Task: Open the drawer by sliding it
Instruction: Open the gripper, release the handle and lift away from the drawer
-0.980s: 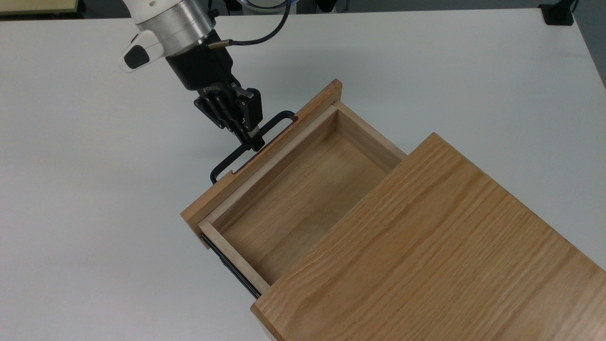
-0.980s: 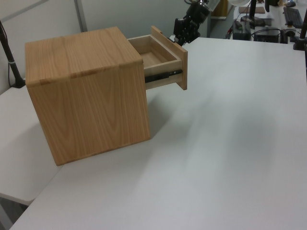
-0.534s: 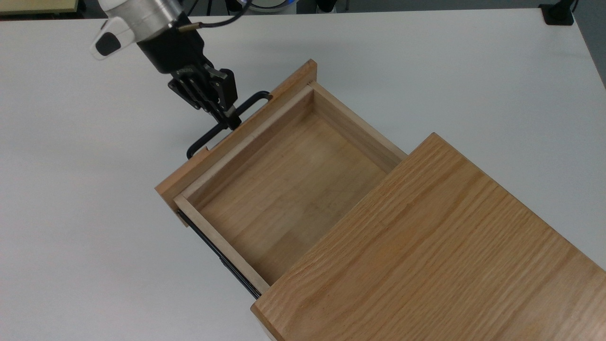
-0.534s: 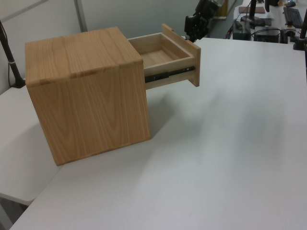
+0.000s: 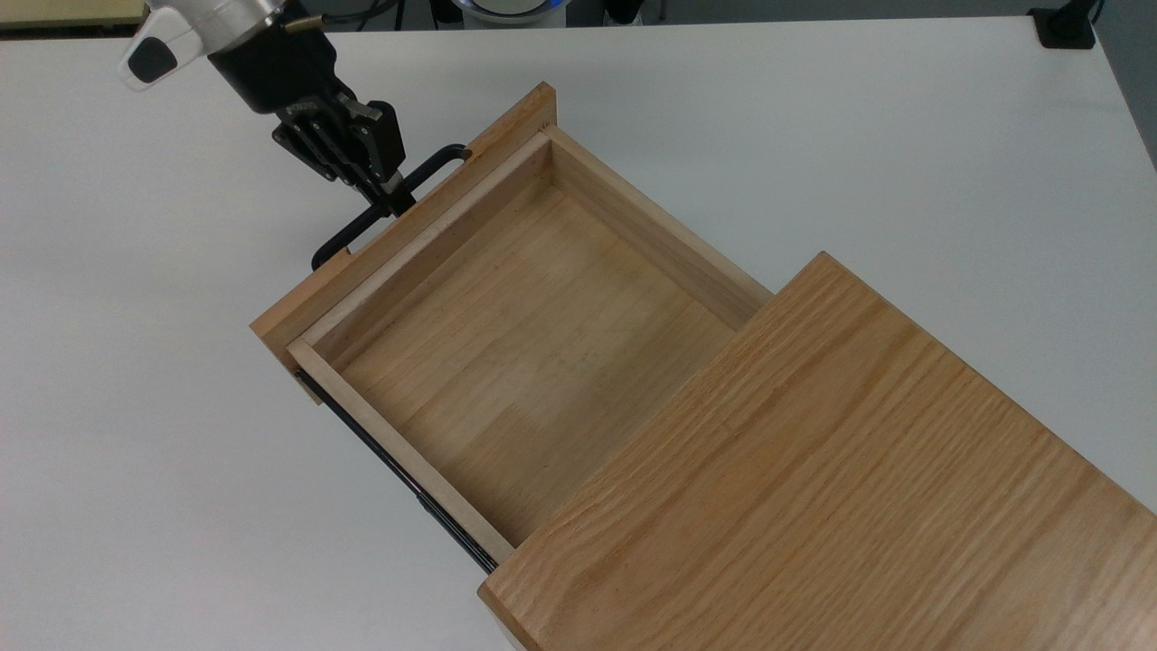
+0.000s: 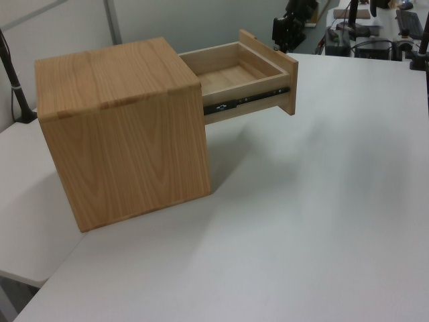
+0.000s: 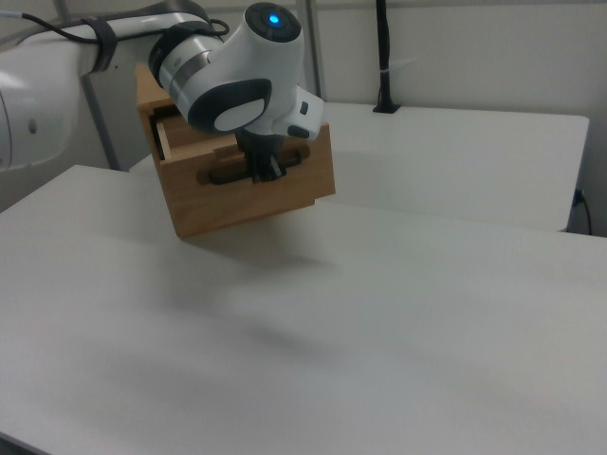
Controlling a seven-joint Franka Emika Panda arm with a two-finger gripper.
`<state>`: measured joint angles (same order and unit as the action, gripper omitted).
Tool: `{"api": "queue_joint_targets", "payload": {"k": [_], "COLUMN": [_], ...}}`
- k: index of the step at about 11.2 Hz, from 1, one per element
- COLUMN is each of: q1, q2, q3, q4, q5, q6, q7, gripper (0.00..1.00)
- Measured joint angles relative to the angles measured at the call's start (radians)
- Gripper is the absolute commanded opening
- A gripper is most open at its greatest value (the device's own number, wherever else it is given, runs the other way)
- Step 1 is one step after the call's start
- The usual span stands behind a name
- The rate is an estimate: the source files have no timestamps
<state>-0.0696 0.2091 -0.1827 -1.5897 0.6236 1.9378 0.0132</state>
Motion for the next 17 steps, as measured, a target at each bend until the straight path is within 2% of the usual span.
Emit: {"api": "queue_joint_targets", "payload": {"k": [1, 2, 3, 8, 12, 13, 15, 17], "q1": [0.000, 0.000, -0.002, -0.005, -0.010, -0.016, -0.015, 0.027], "q2": [-0.001, -0.002, -0.007, -0.020, -0.078, -0.102, -0.148, -0.179], "q3": [-0.004, -0.008, -0.015, -0.019, -0.023, -0.026, -0.019, -0.009], "q4": [0.000, 0.000, 0.002, 0.002, 0.006, 0.008, 0.010, 0.010], "q5": [0.000, 0.000, 0.000, 0.000, -0.069, -0.095, -0.221, -0.338], "q6": [-0.003, -0.005, -0.005, -0.005, -0.048, -0.086, -0.141, -0.205], "q7": [-0.004, -0.014, -0.030, -0.044, -0.039, -0.017, 0.084, 0.198], "gripper": [0.51, 0.94, 1.00, 1.00, 1.00, 1.00, 1.00, 1.00]}}
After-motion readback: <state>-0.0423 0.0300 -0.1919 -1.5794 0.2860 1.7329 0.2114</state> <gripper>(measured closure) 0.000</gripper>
